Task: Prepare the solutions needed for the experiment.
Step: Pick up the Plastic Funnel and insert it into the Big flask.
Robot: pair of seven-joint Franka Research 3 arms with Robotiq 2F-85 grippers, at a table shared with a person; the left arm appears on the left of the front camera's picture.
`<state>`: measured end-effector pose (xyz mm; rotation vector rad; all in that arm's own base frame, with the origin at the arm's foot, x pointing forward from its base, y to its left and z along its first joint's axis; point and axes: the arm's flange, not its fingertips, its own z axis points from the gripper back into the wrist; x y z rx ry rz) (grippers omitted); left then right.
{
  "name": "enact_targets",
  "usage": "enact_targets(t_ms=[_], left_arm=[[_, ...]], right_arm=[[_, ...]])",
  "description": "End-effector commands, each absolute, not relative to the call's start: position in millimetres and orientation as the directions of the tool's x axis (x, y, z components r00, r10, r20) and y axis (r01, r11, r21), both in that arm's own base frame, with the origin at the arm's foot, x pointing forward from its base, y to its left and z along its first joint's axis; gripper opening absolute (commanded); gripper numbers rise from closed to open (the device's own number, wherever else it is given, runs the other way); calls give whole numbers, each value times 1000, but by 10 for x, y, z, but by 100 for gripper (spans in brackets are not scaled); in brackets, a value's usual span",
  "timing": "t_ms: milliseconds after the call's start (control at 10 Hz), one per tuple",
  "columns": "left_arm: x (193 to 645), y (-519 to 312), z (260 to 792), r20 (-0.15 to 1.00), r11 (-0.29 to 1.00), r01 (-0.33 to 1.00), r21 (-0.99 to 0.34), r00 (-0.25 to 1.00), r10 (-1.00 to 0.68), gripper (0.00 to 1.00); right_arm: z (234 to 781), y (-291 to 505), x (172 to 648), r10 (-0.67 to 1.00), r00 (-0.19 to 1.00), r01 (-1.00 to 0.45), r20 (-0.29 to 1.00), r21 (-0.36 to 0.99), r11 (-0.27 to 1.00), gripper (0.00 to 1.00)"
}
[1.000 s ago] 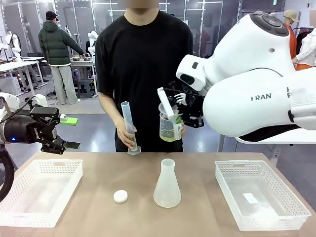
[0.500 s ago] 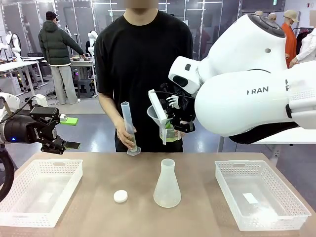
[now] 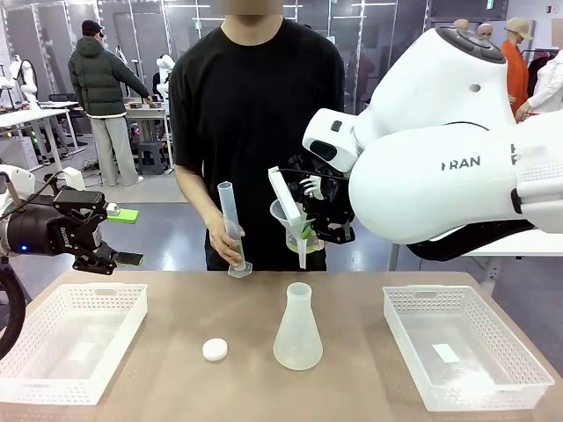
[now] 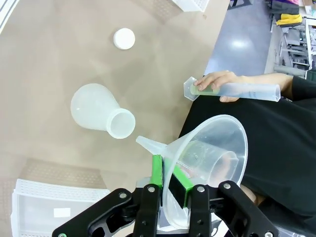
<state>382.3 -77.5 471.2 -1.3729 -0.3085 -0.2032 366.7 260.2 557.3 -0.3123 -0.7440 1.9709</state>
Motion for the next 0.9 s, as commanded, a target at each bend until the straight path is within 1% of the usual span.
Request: enact_targets(t_ms=[0, 400, 800], left_arm=[[3828, -794, 4734, 325, 163, 314, -935, 944, 48, 100], [3828, -794, 4734, 325, 163, 314, -935, 944, 48, 100], [3828, -794, 4734, 325, 163, 314, -935, 944, 48, 100]], right_arm=[[5580, 2641, 3652, 850, -519, -688, 87, -633, -355, 6], [5576, 2632, 3649, 859, -505, -700, 84, -623, -350, 6], [5453, 2608, 3685, 845, -523, -709, 115, -609, -356, 6]])
